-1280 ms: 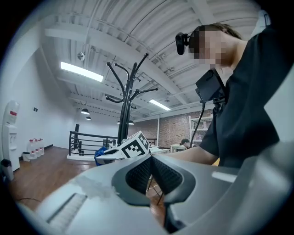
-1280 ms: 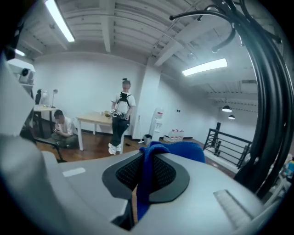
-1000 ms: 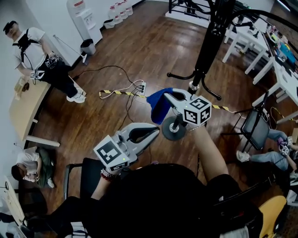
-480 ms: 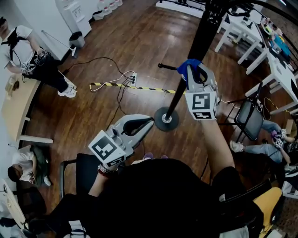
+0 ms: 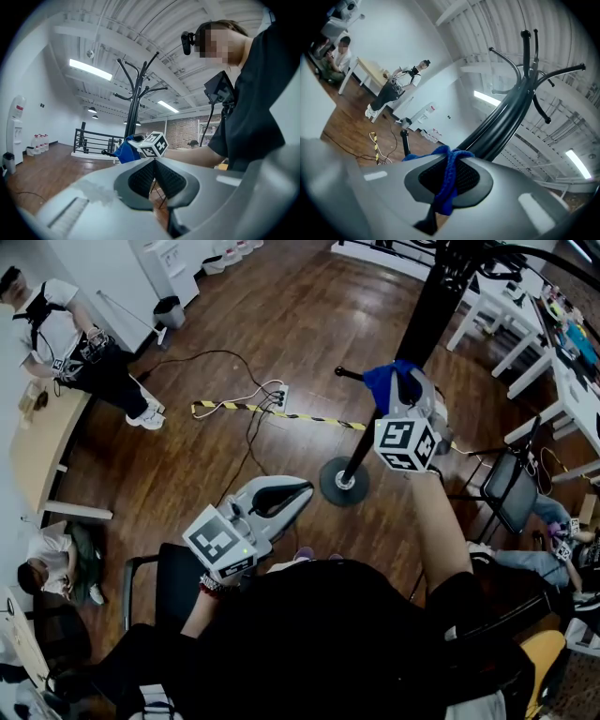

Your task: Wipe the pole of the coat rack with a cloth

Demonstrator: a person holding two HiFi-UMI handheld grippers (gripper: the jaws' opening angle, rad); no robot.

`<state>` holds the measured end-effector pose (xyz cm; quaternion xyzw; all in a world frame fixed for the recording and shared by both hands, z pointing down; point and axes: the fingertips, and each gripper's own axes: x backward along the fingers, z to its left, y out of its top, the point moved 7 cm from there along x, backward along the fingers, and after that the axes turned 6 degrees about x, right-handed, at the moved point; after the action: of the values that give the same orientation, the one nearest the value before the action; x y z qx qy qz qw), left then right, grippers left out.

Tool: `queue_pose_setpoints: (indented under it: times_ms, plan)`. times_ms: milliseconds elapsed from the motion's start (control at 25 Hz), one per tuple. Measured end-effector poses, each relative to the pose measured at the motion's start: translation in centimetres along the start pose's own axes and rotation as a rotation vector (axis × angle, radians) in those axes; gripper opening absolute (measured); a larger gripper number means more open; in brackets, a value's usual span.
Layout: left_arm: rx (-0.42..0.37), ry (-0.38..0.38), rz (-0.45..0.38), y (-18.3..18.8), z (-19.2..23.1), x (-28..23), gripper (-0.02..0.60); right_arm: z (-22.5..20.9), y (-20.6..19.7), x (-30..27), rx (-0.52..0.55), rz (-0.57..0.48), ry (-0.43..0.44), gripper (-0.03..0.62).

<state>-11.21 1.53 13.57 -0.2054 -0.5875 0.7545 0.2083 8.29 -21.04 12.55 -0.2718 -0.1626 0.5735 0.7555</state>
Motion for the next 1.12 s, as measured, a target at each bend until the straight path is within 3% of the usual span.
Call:
queue_pose_setpoints:
  times_ms: [440,800,1120]
  plan:
    - [0.042,-0.044,0.032,-0.5,1.1,-1.5,0.006,4.1,-2.5,-0.6,0.132,0.127,0.035,0.022]
    - [0.154,-0.136,-0.041,-4.3,4.0,-4.2,0.006,8.5,-3.9,-0.1,0.444,0.227,0.079,0.022]
    - [0.14,-0.195,-0.017,-1.9,5.5,-7.2,0.006,9.8,-5.4,0.6,0.324,0.221,0.038,0.021]
